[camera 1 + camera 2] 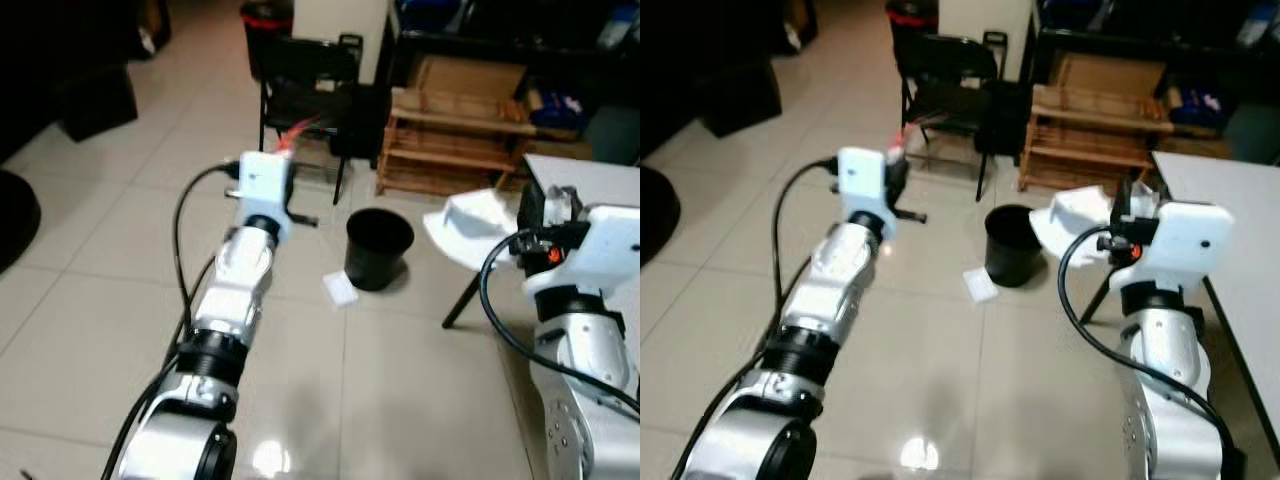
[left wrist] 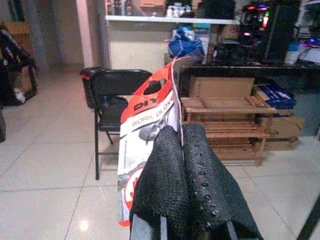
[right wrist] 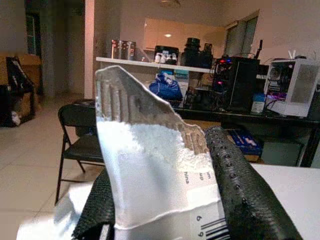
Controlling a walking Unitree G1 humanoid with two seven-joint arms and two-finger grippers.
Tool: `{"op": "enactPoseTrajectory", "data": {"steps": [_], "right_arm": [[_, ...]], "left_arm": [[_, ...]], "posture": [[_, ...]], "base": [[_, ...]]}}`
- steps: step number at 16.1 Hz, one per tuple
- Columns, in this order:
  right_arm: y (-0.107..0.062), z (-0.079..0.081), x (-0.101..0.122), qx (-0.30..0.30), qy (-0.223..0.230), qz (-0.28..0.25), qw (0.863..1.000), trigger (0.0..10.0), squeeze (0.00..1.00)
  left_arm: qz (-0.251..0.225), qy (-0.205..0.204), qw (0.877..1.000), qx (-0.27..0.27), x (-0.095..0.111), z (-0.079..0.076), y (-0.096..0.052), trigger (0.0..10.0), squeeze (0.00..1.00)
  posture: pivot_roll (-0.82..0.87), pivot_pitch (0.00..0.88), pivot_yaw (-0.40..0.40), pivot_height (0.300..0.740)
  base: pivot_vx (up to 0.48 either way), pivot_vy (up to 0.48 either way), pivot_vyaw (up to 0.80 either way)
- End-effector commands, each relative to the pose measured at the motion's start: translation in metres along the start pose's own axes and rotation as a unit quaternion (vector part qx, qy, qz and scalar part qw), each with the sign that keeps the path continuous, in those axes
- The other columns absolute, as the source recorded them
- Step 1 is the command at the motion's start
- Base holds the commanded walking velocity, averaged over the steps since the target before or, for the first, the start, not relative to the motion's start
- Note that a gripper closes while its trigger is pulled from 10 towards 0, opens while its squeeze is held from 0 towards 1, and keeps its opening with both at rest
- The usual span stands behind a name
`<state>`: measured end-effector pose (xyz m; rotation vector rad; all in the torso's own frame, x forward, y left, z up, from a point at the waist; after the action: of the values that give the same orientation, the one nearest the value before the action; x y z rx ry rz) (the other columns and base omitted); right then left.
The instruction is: Picking trash to rubbish bin
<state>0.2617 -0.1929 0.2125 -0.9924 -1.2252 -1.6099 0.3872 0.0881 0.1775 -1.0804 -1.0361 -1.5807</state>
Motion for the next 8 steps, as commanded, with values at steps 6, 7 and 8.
{"op": "enactPoseTrajectory", "data": {"steps": [6,7,8], "right_arm": [[-0.007,-0.008,-0.015,-0.008,-0.007,0.029,1.0,10.0,0.0],[-0.01,-0.009,-0.024,-0.009,-0.008,0.044,0.999,10.0,0.0],[-0.014,-0.011,-0.034,-0.011,-0.008,0.062,0.998,10.0,0.0]], "left_arm": [[0.022,-0.003,1.0,-0.017,-0.012,-0.014,-0.002,0.0,0.0],[0.032,-0.006,0.999,-0.017,-0.017,-0.014,-0.004,0.0,0.0],[0.041,-0.01,0.999,-0.019,-0.022,-0.014,-0.005,0.0,0.0]], "posture": [[0.11,0.057,-0.048,0.74],[0.11,0.058,-0.048,0.74],[0.11,0.06,-0.049,0.74]], "base": [[0.48,0.0,0.0],[0.48,0.0,0.0],[0.48,0.0,0.0]]}}
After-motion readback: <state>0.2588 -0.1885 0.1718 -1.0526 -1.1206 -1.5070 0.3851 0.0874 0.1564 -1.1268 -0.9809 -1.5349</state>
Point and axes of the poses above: a point about 5 cm out from each wrist's last joint towards the gripper, its own y axis pointing out of the wrist towards the gripper, its own x axis along the axis of the wrist's last joint, z = x × y, the point moved 2 cm from there along y, pointing out of the wrist towards the gripper, and after that the axes turned 13 degrees about y, right-handed, at the moved point
